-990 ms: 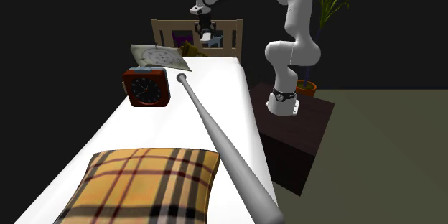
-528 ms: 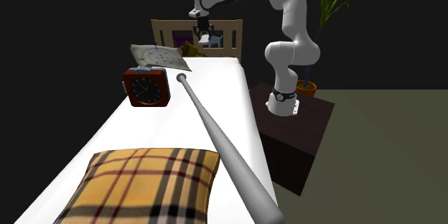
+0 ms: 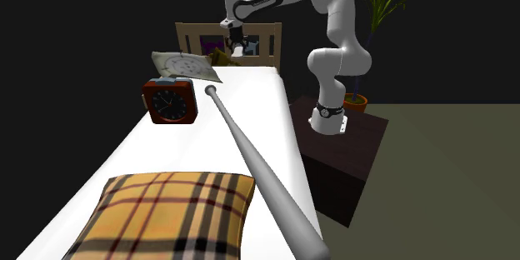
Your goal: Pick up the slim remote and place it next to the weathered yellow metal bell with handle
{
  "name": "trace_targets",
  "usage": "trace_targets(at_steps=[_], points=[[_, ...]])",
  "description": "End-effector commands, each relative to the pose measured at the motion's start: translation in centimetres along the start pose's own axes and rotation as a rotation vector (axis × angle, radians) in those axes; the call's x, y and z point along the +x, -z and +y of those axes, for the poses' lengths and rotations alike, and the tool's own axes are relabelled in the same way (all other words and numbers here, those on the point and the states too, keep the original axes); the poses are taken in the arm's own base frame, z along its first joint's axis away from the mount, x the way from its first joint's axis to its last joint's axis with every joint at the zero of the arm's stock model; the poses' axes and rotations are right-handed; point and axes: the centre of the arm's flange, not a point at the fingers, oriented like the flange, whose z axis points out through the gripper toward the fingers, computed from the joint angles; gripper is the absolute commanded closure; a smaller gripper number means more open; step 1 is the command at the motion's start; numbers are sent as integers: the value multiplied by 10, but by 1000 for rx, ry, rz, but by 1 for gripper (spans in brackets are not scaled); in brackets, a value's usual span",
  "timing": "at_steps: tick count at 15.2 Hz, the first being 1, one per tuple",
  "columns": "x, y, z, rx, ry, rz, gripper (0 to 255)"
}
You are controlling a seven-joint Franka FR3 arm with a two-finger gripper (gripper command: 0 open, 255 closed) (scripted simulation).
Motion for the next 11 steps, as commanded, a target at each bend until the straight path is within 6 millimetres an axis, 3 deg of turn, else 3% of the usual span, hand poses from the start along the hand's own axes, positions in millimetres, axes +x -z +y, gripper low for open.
trace_targets(at_steps=[1,11], points=[[1,-11,1,0,0,0,255],[8,-63,2,0,0,0,255]])
